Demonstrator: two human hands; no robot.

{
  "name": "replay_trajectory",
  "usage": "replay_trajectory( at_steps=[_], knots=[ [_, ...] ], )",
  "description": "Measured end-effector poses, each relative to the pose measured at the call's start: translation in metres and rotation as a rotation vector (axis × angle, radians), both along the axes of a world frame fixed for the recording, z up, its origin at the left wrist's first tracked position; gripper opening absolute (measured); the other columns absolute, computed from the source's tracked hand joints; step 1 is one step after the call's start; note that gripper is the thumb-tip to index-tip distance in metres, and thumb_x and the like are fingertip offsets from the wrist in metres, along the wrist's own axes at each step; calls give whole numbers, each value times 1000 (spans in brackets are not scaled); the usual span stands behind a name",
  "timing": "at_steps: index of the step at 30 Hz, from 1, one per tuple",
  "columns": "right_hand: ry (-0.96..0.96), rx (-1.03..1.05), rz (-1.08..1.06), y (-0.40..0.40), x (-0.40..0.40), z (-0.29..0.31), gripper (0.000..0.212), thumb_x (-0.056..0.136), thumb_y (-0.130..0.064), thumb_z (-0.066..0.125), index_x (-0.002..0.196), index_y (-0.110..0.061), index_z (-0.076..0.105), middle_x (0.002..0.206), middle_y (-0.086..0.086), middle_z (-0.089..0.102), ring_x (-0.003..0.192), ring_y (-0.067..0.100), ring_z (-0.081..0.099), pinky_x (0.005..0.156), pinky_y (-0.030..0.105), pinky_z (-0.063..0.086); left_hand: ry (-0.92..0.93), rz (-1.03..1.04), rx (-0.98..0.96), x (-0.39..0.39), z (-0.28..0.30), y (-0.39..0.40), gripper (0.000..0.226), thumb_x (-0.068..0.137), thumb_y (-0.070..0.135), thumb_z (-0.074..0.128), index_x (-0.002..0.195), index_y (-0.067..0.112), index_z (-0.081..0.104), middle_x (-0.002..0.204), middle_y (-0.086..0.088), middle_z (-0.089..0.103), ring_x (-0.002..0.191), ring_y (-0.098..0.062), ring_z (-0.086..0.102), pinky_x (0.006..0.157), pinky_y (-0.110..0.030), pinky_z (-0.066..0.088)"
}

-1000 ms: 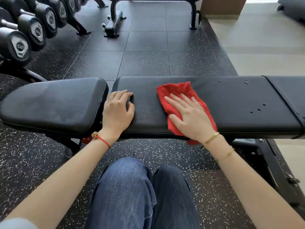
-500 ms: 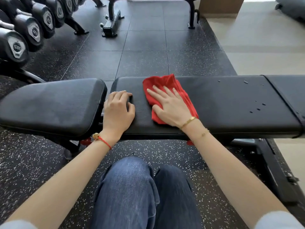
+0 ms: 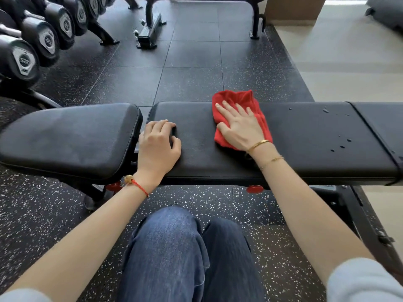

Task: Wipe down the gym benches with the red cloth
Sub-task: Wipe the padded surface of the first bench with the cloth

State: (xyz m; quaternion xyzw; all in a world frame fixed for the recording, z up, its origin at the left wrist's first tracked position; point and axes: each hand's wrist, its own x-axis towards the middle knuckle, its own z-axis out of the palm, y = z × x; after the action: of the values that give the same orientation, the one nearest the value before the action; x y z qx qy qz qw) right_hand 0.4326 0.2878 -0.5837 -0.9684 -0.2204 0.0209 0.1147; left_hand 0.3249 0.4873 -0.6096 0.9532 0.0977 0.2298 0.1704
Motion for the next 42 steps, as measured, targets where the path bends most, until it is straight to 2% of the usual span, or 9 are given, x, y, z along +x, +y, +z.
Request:
replay_trajectory(
  at_steps=[6, 11, 16, 21, 25, 29, 34, 38, 42],
  knots=[
    [-72, 35, 198, -22, -54, -3, 65, 94, -43, 47, 153, -35, 23, 161, -10, 21, 148, 19, 18, 122, 37, 7, 15, -23, 7, -3, 0, 2, 32, 87, 15, 58, 117, 11, 66, 128, -7, 64, 125, -29, 52, 100, -46, 44],
    [-53, 43, -34, -81, -35, -3, 72, 92, -44, 53, 154, -22, 24, 163, 0, 12, 149, 21, 14, 122, 36, 7, 5, -85, 30, -3, 5, 1, 25, 89, 13, 58, 111, 13, 69, 121, -5, 67, 118, -28, 58, 99, -42, 44],
    [0, 12, -177, -52, -7, 2, 67, 98, -43, 38, 155, -17, 15, 164, 1, 8, 150, 20, 9, 122, 37, 3, 27, -105, 8, -3, 6, -19, 29, 88, 27, 60, 113, 16, 67, 122, -3, 65, 120, -26, 55, 107, -45, 38],
    [-32, 27, 55, -12, -50, -1, 67, 96, -41, 42, 155, -21, 17, 163, -1, 15, 149, 21, 14, 122, 36, 5, 20, -92, 60, -4, 1, -26, 31, 86, 30, 57, 114, 18, 65, 123, -1, 63, 121, -26, 53, 106, -43, 35],
    [-115, 27, 122, -39, -81, -5, 64, 95, -45, 46, 153, -29, 25, 160, -8, 23, 148, 17, 20, 122, 35, 8, 12, -96, 61, -4, 1, -24, 32, 85, 28, 56, 114, 19, 65, 122, 0, 64, 120, -25, 54, 105, -43, 36],
    [-100, 15, 9, -85, -57, -4, 62, 95, -44, 49, 151, -28, 30, 159, -6, 26, 147, 21, 23, 121, 39, 12, 5, -102, 61, -5, 0, -24, 33, 85, 27, 55, 115, 18, 65, 123, 0, 64, 120, -24, 54, 106, -43, 36],
    [2, -30, -209, -88, 2, -2, 61, 98, -46, 37, 154, -31, 19, 163, -7, 13, 150, 21, 10, 122, 42, 3, 3, -94, 73, -4, 0, -27, 33, 85, 26, 55, 115, 18, 65, 122, 0, 64, 120, -24, 53, 107, -43, 36],
    [-3, -26, -94, -48, -10, -3, 62, 97, -44, 35, 155, -31, 16, 163, -7, 11, 150, 22, 10, 122, 41, 1, 3, -85, 76, -4, -1, -26, 32, 85, 27, 55, 115, 19, 65, 123, 1, 64, 121, -23, 53, 108, -44, 36],
    [-46, 2, 55, -49, -52, -6, 62, 96, -43, 40, 154, -34, 19, 162, -10, 15, 150, 18, 12, 122, 38, 2, -16, -93, 60, -6, -3, -24, 34, 86, 27, 56, 118, 19, 65, 126, 1, 64, 123, -23, 54, 108, -43, 38]
  ],
)
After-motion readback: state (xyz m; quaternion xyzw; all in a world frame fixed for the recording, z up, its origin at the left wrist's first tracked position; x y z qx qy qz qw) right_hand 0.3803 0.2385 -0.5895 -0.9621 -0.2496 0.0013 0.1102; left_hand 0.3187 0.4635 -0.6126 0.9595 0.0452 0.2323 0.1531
